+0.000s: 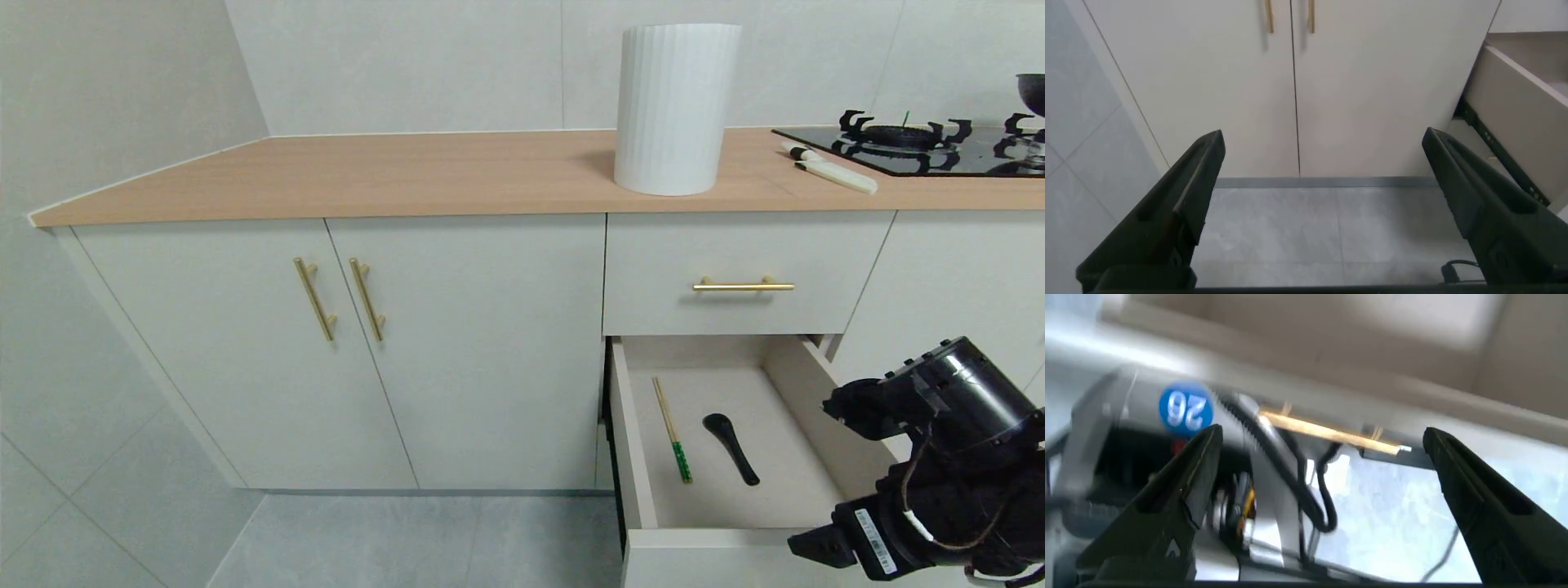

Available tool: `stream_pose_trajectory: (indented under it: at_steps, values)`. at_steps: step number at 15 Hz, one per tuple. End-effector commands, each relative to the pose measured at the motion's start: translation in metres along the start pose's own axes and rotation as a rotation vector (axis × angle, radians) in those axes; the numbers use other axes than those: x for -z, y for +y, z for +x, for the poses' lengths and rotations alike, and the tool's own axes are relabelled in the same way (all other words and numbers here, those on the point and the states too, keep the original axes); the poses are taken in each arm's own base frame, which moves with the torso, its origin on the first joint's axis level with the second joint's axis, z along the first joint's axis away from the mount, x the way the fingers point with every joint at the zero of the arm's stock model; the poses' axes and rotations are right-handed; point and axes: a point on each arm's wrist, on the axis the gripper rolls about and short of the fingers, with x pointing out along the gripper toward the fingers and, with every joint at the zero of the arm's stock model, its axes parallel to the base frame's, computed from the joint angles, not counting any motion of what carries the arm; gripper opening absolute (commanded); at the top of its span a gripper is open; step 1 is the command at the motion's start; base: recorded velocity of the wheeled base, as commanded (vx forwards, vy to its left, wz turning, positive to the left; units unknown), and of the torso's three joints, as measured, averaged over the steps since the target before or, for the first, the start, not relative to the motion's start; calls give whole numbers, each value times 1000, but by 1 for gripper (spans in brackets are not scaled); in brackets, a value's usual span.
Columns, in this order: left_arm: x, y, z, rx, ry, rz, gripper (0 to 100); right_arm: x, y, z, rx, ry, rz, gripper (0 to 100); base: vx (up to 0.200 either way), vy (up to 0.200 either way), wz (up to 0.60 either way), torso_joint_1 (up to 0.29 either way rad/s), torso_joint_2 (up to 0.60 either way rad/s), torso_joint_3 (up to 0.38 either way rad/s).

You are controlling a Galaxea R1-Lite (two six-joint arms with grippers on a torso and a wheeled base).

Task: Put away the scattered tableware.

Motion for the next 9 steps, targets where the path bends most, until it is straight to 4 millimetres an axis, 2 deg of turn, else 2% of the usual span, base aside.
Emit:
stream_pose_trajectory:
  at_steps: [1, 5, 9]
  values:
    - [0, 0, 0, 0, 0, 0, 100, 5, 4, -10, -13, 14, -32, 100, 0, 0, 0, 0, 0, 0]
    - [0, 0, 0, 0, 0, 0, 100, 19, 14, -4, -6, 170, -115, 100, 0, 0, 0, 0, 0, 0]
    - [0, 0, 0, 0, 2, 0, 100, 20, 22, 30, 41, 329, -139, 100, 0, 0, 0, 0, 0, 0]
